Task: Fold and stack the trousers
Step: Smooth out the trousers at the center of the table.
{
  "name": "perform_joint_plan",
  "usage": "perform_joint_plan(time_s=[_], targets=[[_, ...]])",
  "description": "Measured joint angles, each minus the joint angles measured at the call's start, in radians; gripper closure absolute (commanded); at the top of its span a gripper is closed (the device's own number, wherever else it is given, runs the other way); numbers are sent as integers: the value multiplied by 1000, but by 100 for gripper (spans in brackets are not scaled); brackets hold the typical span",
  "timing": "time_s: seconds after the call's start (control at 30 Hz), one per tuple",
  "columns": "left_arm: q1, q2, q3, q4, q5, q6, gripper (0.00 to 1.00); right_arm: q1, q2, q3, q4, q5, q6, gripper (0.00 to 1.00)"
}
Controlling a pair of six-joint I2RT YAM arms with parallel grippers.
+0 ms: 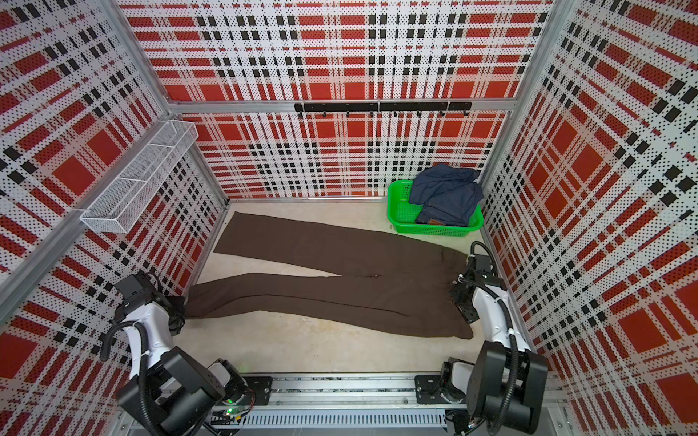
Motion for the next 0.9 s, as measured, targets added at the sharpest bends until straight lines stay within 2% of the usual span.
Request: perform_joint_plan(time_s=[0.17,0.43,0.6,0.9], targets=[[-5,33,0,29,4,-14,100,0,-31,-5,-60,-4,0,29],[-61,56,0,72,0,-40,100,0,-140,66,-198,4,0,29],[-69,81,0,99,0,-47,99,7,-160,40,-250,-5,3,30],[-70,127,0,140,2,-48,96,129,-136,-23,-285,-35,62,29]])
